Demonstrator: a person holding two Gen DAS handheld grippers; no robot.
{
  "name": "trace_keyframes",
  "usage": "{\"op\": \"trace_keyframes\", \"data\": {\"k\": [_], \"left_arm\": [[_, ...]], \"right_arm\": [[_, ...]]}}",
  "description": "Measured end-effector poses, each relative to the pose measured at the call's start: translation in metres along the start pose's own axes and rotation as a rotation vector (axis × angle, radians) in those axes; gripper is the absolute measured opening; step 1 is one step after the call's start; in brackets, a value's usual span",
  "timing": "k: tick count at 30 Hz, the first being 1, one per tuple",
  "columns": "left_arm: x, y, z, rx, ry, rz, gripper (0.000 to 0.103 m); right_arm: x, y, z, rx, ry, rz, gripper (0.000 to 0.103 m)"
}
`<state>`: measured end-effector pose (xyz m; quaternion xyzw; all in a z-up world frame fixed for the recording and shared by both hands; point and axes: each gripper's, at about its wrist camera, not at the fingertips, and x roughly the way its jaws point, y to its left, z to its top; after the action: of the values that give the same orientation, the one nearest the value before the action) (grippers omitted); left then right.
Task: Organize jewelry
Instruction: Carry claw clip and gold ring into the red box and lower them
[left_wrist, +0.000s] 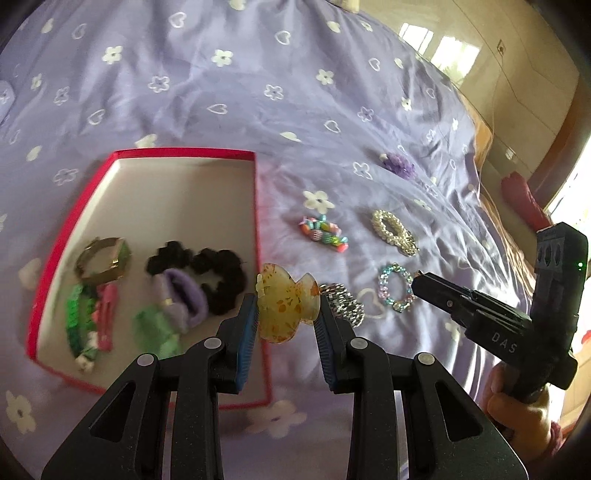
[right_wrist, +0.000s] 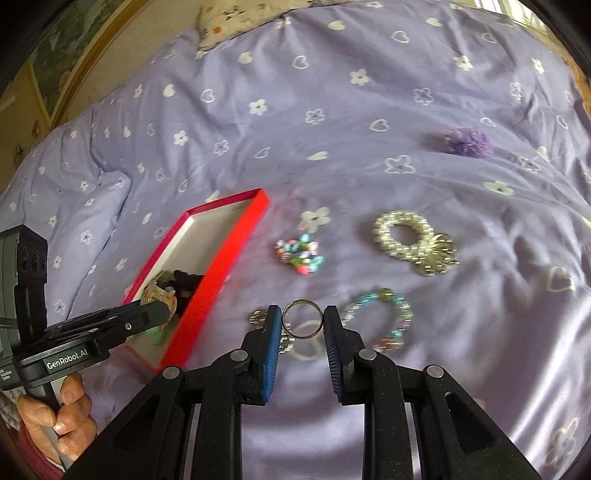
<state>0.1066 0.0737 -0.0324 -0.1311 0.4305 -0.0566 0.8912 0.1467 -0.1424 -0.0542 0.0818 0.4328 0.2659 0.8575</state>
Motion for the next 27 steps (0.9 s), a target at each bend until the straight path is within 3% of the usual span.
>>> {"op": "trace_keyframes", "data": {"k": [27], "left_arm": [[-0.045, 0.100, -0.019, -0.133, -0.037, 0.134, 0.028]], "right_arm": [[0.049, 0.104, 0.002, -0.133, 0.076, 0.151, 0.023]]}}
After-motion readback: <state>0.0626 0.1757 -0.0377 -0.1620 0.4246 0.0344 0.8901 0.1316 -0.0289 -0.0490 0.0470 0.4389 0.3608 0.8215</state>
